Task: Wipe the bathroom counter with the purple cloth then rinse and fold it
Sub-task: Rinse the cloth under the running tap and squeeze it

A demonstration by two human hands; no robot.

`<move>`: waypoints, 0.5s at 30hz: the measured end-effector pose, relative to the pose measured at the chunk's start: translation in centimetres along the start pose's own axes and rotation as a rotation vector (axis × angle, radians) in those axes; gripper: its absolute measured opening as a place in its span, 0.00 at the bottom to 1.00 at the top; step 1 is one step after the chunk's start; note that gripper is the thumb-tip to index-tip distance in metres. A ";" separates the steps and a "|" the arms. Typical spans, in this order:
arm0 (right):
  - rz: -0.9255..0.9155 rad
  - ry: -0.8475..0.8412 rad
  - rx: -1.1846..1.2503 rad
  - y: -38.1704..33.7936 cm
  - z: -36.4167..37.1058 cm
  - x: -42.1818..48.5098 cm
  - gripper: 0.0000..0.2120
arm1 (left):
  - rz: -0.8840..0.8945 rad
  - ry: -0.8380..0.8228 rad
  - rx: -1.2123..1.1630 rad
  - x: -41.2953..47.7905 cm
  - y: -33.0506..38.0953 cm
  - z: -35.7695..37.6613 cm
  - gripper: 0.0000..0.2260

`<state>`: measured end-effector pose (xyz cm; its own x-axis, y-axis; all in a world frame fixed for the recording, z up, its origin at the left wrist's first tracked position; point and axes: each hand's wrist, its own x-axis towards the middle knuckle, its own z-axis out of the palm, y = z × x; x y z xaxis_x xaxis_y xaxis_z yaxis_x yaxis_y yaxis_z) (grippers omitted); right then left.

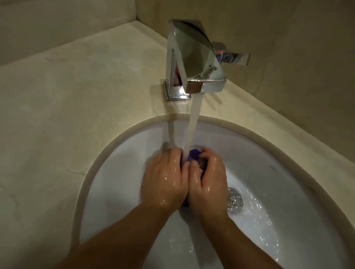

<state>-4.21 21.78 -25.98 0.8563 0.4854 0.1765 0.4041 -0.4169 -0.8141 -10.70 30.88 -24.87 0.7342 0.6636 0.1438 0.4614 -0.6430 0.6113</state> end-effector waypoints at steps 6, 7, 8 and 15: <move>-0.086 -0.102 -0.129 1.5 0.6 0.6 0.19 | 0.060 0.031 0.240 -0.3 0.3 0.3 0.18; -0.089 -0.107 -0.151 1.8 0.6 0.8 0.20 | 0.038 -0.014 0.296 -0.2 0.3 0.6 0.19; -0.083 -0.108 -0.172 2.0 0.6 1.0 0.21 | 0.002 -0.069 0.363 -0.1 0.4 0.8 0.19; -0.102 -0.022 -0.226 2.8 1.3 2.1 0.19 | -0.062 0.034 0.358 0.2 1.3 1.7 0.20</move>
<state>-1.70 22.60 -28.65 0.8009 0.5496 0.2376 0.5522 -0.5245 -0.6480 -9.09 29.56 -25.40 0.6846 0.7144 0.1447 0.6545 -0.6899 0.3093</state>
